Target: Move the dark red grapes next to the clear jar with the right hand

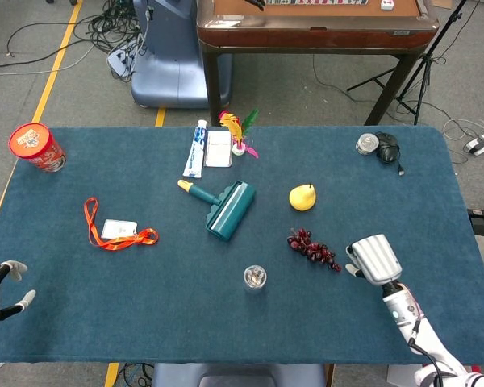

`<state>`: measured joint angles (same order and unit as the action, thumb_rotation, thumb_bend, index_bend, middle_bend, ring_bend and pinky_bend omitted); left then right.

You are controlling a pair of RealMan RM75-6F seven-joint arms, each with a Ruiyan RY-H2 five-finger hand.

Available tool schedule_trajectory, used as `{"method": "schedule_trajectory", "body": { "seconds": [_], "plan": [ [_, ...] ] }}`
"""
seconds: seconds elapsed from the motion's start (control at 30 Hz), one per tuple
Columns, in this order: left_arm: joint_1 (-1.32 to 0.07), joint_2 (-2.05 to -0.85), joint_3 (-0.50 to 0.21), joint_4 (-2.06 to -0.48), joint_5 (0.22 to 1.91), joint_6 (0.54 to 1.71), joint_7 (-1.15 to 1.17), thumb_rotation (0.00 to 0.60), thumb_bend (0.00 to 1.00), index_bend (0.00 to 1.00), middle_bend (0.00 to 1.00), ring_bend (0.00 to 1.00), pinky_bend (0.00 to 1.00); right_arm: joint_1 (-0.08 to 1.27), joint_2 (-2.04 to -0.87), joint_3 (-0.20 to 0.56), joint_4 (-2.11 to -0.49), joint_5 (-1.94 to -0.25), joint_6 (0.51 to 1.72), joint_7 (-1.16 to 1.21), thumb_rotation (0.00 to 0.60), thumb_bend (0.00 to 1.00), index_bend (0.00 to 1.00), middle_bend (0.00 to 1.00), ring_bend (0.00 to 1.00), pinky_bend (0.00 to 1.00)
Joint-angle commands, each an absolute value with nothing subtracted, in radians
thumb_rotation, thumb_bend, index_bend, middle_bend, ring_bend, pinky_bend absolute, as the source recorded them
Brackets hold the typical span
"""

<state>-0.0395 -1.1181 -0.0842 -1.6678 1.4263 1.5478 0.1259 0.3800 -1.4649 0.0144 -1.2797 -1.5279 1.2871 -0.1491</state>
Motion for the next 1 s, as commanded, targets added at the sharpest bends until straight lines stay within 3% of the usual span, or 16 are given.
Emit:
{"method": "schedule_trajectory", "body": {
  "seconds": [0.03, 1.0],
  "plan": [
    [-0.04, -1.119, -0.084, -1.667, 1.424, 1.547, 0.126, 0.6, 0.19, 0.45, 0.52, 0.41, 0.58, 0.378, -1.478, 0.014, -1.256, -1.519, 1.272, -0.138, 0.6, 0.0, 1.0, 1.0, 1.0, 1.0],
    [-0.037, -1.11, -0.089, -1.664, 1.412, 1.545, 0.102, 0.6, 0.19, 0.45, 0.52, 0.41, 0.58, 0.468, -1.648, 0.071, -1.077, -1.503, 1.164, -0.103, 0.6, 0.0, 1.0, 1.0, 1.0, 1.0]
  ]
}}
